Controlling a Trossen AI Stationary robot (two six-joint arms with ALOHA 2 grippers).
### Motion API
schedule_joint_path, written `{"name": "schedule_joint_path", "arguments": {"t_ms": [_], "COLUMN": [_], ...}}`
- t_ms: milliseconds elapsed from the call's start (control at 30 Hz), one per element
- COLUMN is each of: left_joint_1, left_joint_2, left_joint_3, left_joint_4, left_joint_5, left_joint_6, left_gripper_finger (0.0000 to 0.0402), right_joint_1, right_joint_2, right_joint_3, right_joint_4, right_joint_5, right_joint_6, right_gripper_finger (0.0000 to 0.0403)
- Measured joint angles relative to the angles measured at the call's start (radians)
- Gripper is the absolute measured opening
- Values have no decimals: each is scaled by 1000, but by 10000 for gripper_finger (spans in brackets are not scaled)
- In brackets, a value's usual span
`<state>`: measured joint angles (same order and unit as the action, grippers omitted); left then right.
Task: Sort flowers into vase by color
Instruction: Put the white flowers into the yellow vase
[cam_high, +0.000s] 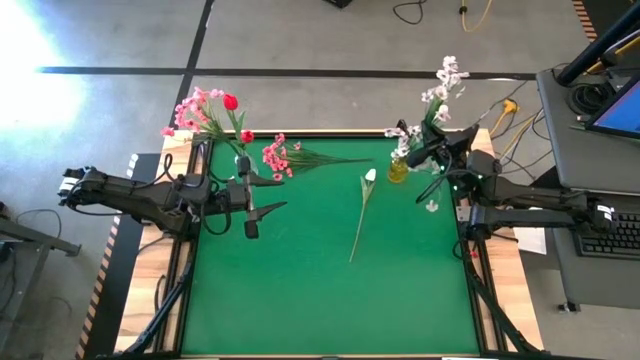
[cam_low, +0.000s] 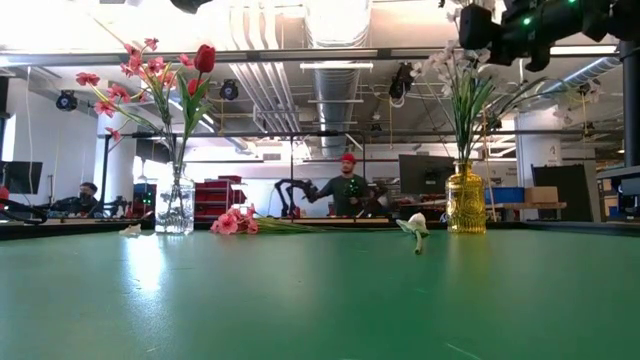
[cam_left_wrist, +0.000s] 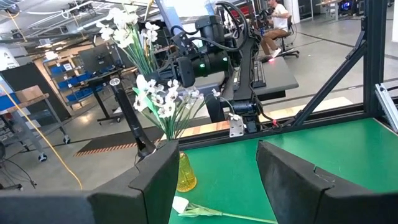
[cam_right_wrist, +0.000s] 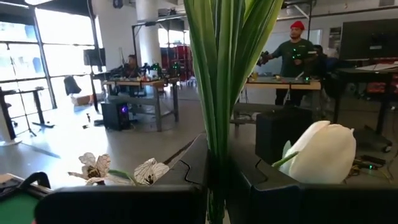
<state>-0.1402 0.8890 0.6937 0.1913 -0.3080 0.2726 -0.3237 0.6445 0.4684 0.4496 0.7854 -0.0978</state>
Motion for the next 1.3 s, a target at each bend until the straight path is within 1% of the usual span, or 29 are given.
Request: {"name": "schedule_joint_path", "arguments": {"t_ms": [167, 233, 333, 467, 567, 633, 833, 967, 1167, 1300], "left_joint_1": [0, 0, 0, 0, 0, 0, 0, 0, 0, 0], "left_joint_2": [0, 0, 0, 0, 0, 0, 0, 0, 0, 0], "left_joint_3": [0, 0, 0, 0, 0, 0, 0, 0, 0, 0], "left_joint_4": [0, 0, 0, 0, -1, -1, -7, -8, -15, -27], "left_joint_5": [0, 0, 0, 0, 0, 0, 0, -14, -47, -49], "left_joint_6": [0, 0, 0, 0, 0, 0, 8, 8, 8, 6], "left_gripper_finger": [200, 200, 200, 200, 200, 200, 200, 200, 200, 200], "right_joint_1": [0, 0, 0, 0, 0, 0, -1, -1, -8, -11], "right_joint_2": [-3, -3, -3, -3, -2, -1, 19, 51, 116, 145], "right_joint_3": [0, 5, 15, 29, 43, 43, 8, -14, -60, -68], "right_joint_4": [68, 64, 57, 44, 1, -25, -13, 38, 235, 243], "right_joint_5": [-27, -25, 8, 12, 55, 62, 61, 61, 62, 67], "right_joint_6": [-23, -41, -60, -62, -75, -64, -9, -6, -37, -44], "right_gripper_finger": [22, 22, 22, 22, 22, 22, 22, 22, 22, 22]}}
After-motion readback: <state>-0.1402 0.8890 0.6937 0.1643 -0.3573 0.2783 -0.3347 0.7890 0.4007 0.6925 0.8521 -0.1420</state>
